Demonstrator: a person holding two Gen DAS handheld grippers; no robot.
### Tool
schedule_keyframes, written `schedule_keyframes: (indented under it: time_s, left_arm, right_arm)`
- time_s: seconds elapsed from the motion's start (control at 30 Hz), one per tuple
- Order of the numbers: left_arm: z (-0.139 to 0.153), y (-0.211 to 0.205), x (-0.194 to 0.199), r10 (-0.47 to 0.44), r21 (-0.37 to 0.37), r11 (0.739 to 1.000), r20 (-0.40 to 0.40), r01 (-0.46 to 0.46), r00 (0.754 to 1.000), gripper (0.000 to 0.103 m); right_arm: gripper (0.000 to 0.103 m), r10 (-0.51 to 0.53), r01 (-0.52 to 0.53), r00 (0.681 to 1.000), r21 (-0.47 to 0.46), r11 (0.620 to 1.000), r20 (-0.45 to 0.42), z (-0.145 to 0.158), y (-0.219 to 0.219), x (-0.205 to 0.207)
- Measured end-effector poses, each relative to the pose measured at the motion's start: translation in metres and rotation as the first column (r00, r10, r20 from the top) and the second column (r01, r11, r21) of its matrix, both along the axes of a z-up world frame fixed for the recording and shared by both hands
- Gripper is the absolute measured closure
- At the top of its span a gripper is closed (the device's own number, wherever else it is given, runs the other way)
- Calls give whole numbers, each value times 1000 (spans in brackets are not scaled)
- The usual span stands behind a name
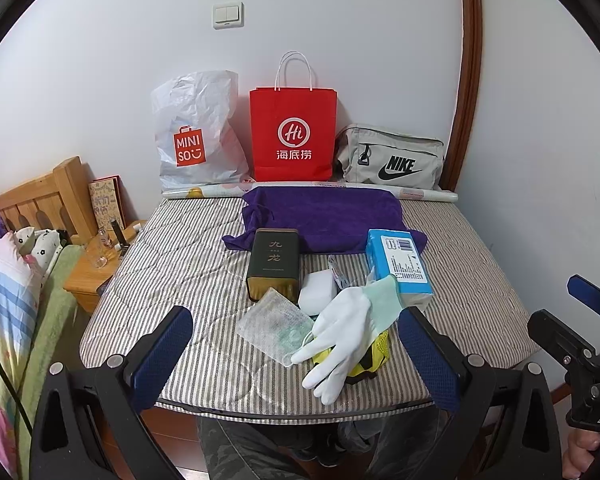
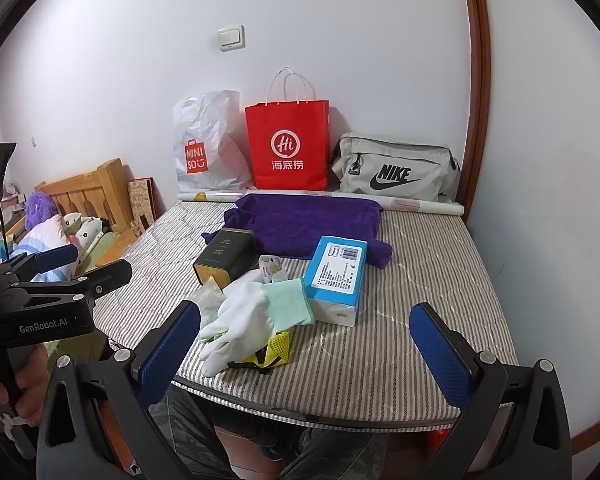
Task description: Organize soft objects
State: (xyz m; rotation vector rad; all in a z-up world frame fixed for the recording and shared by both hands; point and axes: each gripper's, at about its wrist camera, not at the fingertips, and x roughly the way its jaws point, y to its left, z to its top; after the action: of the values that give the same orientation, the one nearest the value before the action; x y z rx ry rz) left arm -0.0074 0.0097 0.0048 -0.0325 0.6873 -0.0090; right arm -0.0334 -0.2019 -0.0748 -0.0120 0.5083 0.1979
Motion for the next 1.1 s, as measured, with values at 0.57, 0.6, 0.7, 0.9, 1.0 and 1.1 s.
schedule_keyframes:
  time_s: [0.57,0.6,0.7,0.9,1.0,1.1]
  left_arm:
    - [-13,15,14,6,-5,1000,-44,-7,999,0]
    - [-15,16,18,8,-3,1000,-52,-9,999,0]
    - [-28,19,30,7,2,1000,-84,-7,996,0]
    - [-58,19,53,-11,-9,1000,-156,9,988,0]
    - [-69,18,61,-39,-19,999,-176,36,984,2]
    - [-84,14,68,-44,-21,999,-192,41,980,2]
  right_arm:
    - [0,-23,22,999,-33,999,-24,-12,2,9]
    - [0,-23,22,999,-33,999,-30,-14,1,12]
    - [0,-27,26,998,-27,999,-48,-21,-2,19]
    - [0,-2,-2,996,-43,999,-90,-41,-4,40]
    - [0,8,-11,993,-26,1000,-121,-52,-5,52]
    - [0,7,-9,989,-11,1000,-148,-64,-8,65]
